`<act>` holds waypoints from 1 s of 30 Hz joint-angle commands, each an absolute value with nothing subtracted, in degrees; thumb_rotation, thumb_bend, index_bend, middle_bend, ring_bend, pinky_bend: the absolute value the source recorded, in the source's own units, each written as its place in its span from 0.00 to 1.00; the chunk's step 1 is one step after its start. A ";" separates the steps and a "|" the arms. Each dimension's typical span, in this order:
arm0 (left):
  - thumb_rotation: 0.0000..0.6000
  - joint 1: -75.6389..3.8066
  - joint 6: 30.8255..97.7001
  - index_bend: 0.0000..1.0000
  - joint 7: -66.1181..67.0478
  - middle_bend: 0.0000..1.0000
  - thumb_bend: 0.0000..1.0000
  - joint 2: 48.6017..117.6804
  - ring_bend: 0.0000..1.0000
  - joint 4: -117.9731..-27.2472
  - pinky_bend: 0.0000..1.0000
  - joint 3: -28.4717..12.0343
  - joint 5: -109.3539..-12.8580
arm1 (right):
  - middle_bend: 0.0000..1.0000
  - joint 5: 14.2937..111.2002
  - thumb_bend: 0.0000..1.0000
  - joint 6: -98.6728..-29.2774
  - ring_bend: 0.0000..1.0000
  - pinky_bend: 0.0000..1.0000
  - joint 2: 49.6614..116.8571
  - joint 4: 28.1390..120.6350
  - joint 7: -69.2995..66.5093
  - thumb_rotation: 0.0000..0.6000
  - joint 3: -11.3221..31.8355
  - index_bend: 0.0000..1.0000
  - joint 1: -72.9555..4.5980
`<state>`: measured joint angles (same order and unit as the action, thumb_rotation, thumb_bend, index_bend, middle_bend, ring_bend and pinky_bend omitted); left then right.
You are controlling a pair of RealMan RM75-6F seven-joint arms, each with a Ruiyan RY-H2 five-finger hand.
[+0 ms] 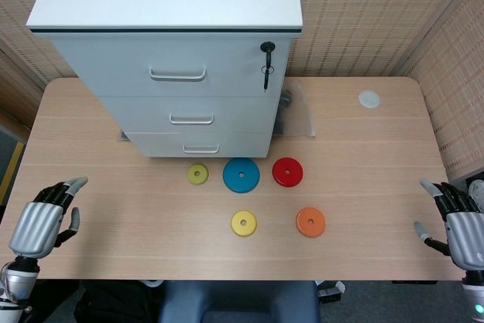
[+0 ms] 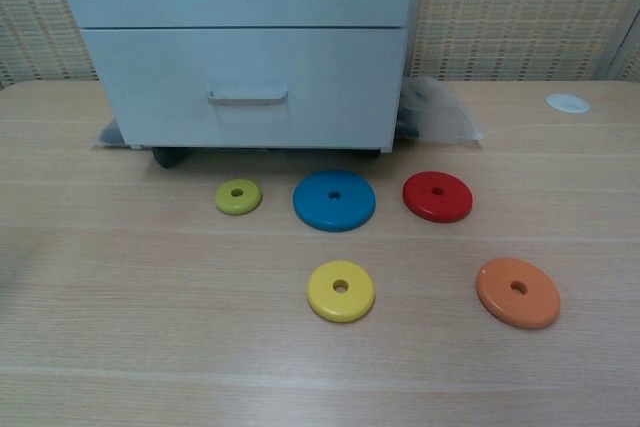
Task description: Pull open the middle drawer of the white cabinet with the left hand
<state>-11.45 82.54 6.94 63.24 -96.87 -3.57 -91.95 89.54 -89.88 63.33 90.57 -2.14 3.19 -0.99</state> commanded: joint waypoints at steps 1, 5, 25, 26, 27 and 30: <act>1.00 -14.19 80.90 0.17 4.00 0.38 0.66 62.30 0.38 -96.91 0.61 -4.23 -94.74 | 0.21 89.56 0.25 -89.78 0.13 0.18 63.35 90.61 -2.10 1.00 3.18 0.14 -1.05; 1.00 -18.08 79.49 0.21 -0.04 0.58 0.66 62.30 0.59 -96.64 0.87 -5.32 -98.43 | 0.21 89.53 0.25 -89.55 0.13 0.18 63.27 90.74 -1.92 1.00 3.19 0.14 -1.20; 1.00 -34.16 65.70 0.16 -4.82 0.97 0.72 63.02 0.98 -100.92 1.00 -12.42 -93.89 | 0.21 88.57 0.25 -88.62 0.13 0.18 63.32 90.64 -1.89 1.00 3.10 0.14 -1.36; 1.00 -34.87 64.92 0.16 -4.36 0.97 0.72 63.10 0.98 -101.11 1.00 -12.87 -93.00 | 0.21 88.54 0.25 -88.60 0.13 0.18 63.34 90.56 -2.00 1.00 3.11 0.14 -1.37; 1.00 -35.22 64.53 0.16 -4.08 0.97 0.72 63.15 0.98 -101.17 1.00 -13.09 -92.54 | 0.21 88.52 0.25 -88.57 0.13 0.18 63.36 90.51 -2.07 1.00 3.11 0.14 -1.37; 1.00 -36.77 63.01 0.15 -2.74 0.97 0.72 63.43 0.98 -101.35 1.00 -14.24 -90.14 | 0.21 88.40 0.25 -88.45 0.13 0.18 63.47 90.22 -2.35 1.00 3.07 0.14 -1.38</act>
<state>-35.90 63.85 -3.51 63.20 -101.13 -13.51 -91.24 88.44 -88.48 63.45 90.27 -2.31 3.08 -1.38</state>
